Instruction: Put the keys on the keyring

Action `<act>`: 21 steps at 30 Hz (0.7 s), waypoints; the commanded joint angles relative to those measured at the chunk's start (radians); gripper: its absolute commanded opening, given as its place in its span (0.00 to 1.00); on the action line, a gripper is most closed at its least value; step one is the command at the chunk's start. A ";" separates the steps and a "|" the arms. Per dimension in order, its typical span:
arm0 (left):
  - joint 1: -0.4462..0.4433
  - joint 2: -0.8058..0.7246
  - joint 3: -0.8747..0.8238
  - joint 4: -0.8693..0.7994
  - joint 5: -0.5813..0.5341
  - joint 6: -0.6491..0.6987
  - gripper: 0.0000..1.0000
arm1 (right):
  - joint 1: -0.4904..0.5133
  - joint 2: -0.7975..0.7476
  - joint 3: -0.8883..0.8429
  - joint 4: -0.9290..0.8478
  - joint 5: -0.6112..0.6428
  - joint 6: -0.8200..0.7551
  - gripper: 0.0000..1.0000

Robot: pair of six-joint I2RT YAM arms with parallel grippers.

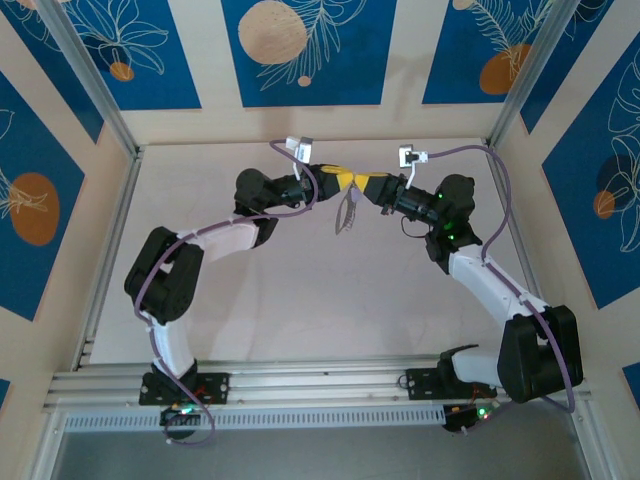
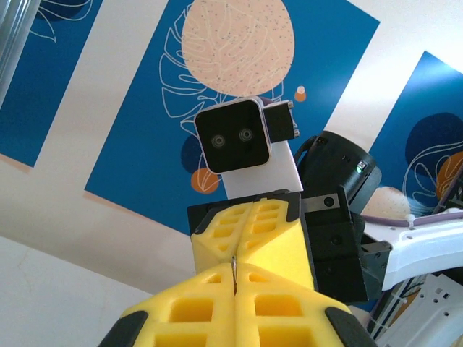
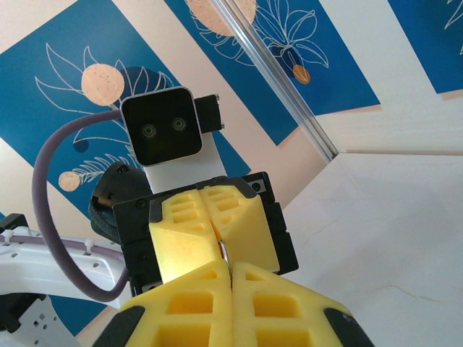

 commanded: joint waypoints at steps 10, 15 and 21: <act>0.037 -0.242 -0.040 -0.329 0.025 0.288 0.45 | -0.048 -0.018 0.180 -0.372 -0.198 -0.310 0.00; 0.065 -0.293 -0.001 -0.578 0.080 0.429 0.53 | -0.052 -0.008 0.278 -0.633 -0.266 -0.524 0.00; 0.066 -0.297 0.123 -1.029 0.115 0.714 0.56 | -0.050 0.066 0.404 -0.903 -0.357 -0.726 0.00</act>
